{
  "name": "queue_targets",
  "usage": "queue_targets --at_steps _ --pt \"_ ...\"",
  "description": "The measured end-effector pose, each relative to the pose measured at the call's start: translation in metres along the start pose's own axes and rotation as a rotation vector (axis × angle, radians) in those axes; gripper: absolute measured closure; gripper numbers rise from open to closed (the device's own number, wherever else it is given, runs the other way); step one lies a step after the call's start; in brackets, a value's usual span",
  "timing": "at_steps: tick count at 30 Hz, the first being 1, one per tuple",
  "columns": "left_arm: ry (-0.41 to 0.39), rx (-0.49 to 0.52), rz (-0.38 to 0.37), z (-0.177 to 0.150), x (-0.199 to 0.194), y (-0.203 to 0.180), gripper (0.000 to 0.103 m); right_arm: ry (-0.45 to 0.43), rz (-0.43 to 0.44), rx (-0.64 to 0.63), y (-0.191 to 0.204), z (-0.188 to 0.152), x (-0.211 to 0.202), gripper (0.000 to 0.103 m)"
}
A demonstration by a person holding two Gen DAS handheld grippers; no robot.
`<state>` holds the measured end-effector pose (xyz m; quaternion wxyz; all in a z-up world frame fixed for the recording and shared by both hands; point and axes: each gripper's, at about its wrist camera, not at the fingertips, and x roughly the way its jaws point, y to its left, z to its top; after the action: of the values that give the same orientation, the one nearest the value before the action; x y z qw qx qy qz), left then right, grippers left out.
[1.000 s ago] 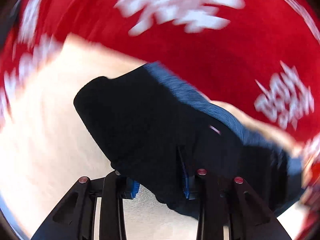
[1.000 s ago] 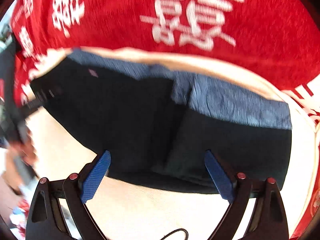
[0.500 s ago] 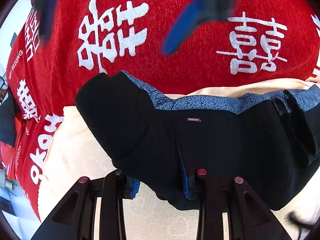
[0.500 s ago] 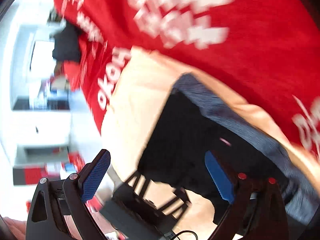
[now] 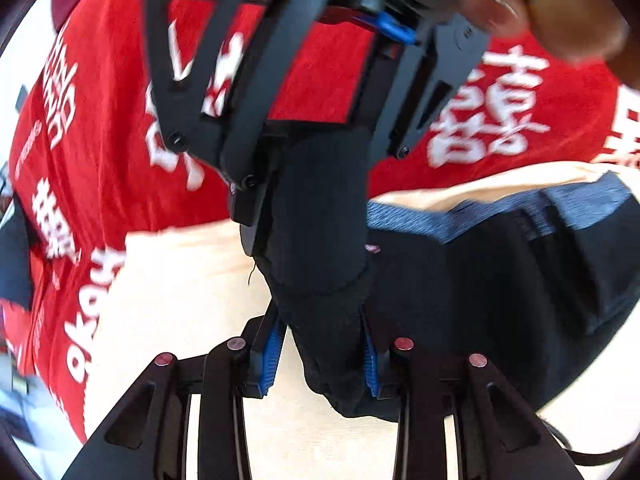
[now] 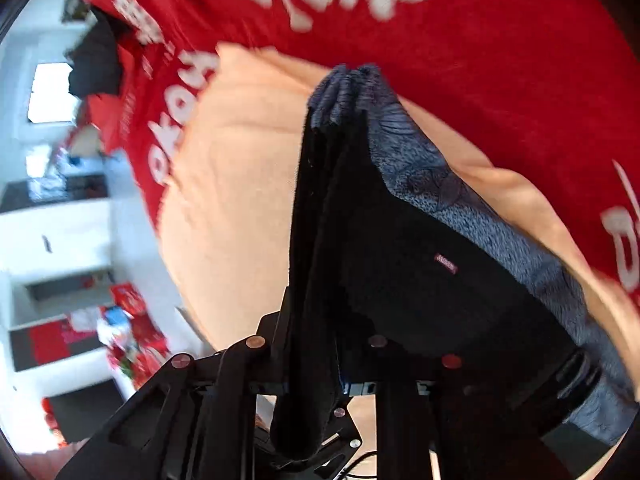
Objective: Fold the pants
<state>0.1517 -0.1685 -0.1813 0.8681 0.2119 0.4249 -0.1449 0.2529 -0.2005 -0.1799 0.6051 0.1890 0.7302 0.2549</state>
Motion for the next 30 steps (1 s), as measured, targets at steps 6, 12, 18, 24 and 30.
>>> queue_targets --at_steps 6,12,18,24,30 --pt "-0.078 0.061 -0.119 0.033 -0.049 -0.042 0.069 -0.212 0.13 0.087 -0.046 -0.074 -0.083 0.084" --pt "-0.111 0.184 -0.229 0.059 -0.083 -0.118 0.069 -0.396 0.177 0.188 -0.113 -0.159 -0.149 0.084" --pt "-0.083 0.299 -0.287 0.065 -0.093 -0.207 0.068 -0.501 0.222 0.3 -0.183 -0.235 -0.181 0.084" --pt "-0.012 0.386 -0.266 0.051 -0.078 -0.286 0.068 -0.533 0.264 0.392 -0.252 -0.278 -0.169 0.084" --pt "0.055 0.393 -0.218 0.042 -0.048 -0.328 0.057 -0.525 0.194 0.345 -0.284 -0.267 -0.144 0.084"
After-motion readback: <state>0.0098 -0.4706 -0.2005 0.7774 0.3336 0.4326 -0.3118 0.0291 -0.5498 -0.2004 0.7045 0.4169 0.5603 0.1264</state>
